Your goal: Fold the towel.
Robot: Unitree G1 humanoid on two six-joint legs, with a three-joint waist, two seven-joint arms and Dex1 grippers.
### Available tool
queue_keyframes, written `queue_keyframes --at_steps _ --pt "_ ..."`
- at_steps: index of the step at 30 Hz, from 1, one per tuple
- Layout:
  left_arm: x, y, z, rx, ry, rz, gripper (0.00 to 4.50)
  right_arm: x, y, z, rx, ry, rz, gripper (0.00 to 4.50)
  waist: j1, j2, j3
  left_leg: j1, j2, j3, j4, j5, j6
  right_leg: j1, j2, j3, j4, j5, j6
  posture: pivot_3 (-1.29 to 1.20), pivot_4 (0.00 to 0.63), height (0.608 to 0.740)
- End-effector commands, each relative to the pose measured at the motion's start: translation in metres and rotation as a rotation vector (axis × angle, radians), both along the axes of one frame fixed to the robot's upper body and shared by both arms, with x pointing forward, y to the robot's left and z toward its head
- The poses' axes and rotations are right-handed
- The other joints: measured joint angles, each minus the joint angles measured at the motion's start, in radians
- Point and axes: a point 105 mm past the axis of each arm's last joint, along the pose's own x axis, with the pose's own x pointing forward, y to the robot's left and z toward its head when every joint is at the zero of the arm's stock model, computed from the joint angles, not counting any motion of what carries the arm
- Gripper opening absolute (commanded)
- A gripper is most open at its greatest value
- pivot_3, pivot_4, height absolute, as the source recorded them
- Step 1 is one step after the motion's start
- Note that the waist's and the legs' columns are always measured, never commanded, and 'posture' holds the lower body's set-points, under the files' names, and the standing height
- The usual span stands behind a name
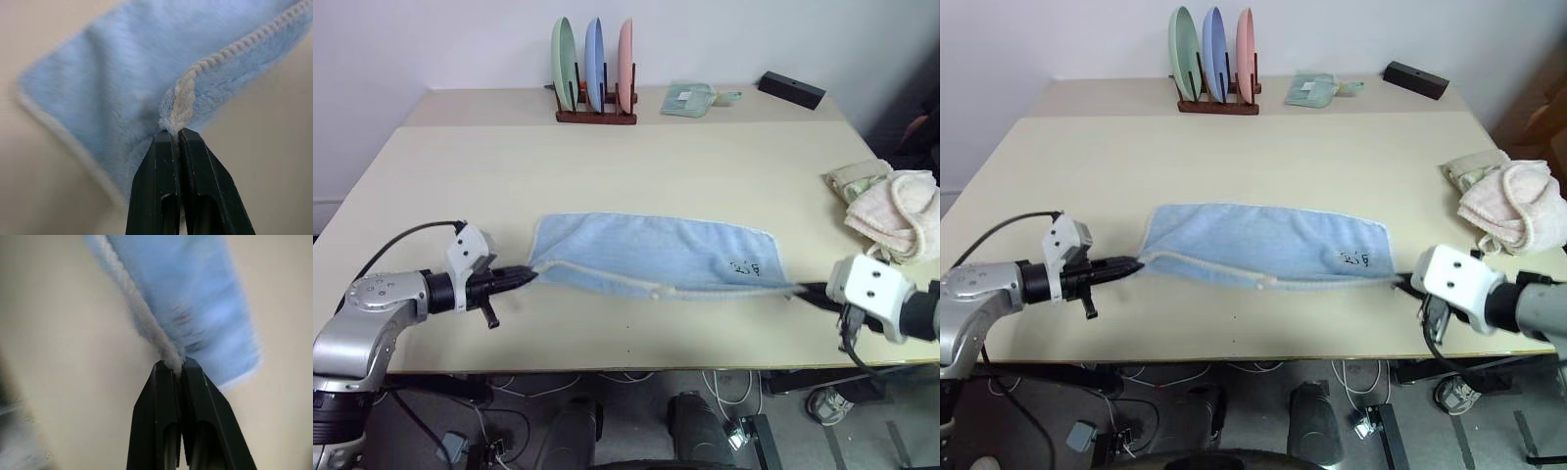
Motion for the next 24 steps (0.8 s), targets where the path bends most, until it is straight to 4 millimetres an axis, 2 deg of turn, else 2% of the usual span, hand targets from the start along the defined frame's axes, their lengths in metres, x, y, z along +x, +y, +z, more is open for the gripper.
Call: queue_keyframes --at_steps 1,4,8,13,19,22,24 --pt "0.028 0.0 0.011 0.033 -0.123 0.049 0.0 0.024 -0.008 0.004 -0.058 -0.086 -0.022 0.05 0.006 0.0 0.0 -0.001 0.0 0.0 0.0 0.0 0.0 0.0 0.0 0.0 -0.001 0.0 0.0 0.0 0.15 0.74" --pt "0.049 -0.002 0.014 0.041 -0.177 0.082 0.0 0.039 -0.011 0.003 -0.059 -0.112 -0.027 0.05 0.007 0.0 0.0 -0.003 -0.001 -0.001 0.0 0.0 0.001 0.0 0.0 -0.001 -0.004 0.003 0.005 0.0 0.15 0.74" --pt "0.086 -0.011 0.003 0.084 -0.227 0.125 0.0 0.065 -0.019 -0.001 -0.076 -0.158 -0.056 0.05 0.003 0.0 0.0 -0.004 -0.001 0.0 -0.001 -0.001 0.002 -0.001 0.0 -0.001 -0.006 0.005 0.008 0.0 0.15 0.74" --pt "0.106 -0.021 -0.009 0.08 -0.215 0.134 0.0 0.084 -0.021 -0.008 -0.077 -0.177 -0.063 0.05 -0.005 0.0 0.0 -0.004 -0.001 0.0 -0.002 -0.001 0.002 -0.003 0.0 0.0 -0.006 0.005 0.009 0.0 0.15 0.74" --pt "0.113 -0.019 -0.022 0.073 -0.172 0.152 0.0 0.096 -0.022 -0.013 -0.05 -0.203 -0.08 0.05 -0.003 0.0 0.0 -0.004 -0.001 0.0 -0.002 -0.001 0.002 -0.003 0.0 0.0 -0.005 0.005 0.009 0.0 0.15 0.74" --pt "0.116 -0.014 -0.02 0.021 -0.156 0.2 0.94 0.1 -0.026 -0.01 -0.049 -0.239 -0.111 0.92 -0.002 0.0 0.0 -0.004 -0.001 0.0 -0.002 -0.001 0.002 -0.002 0.0 0.0 -0.005 0.005 0.01 0.0 0.15 0.74" --pt "0.116 -0.011 -0.021 0.032 -0.165 0.216 1.88 0.1 -0.029 -0.005 -0.054 -0.278 -0.131 1.82 -0.003 0.0 0.0 -0.004 -0.001 0.0 -0.002 -0.001 0.002 -0.002 0.0 0.0 -0.005 0.005 0.01 0.0 0.15 0.74"
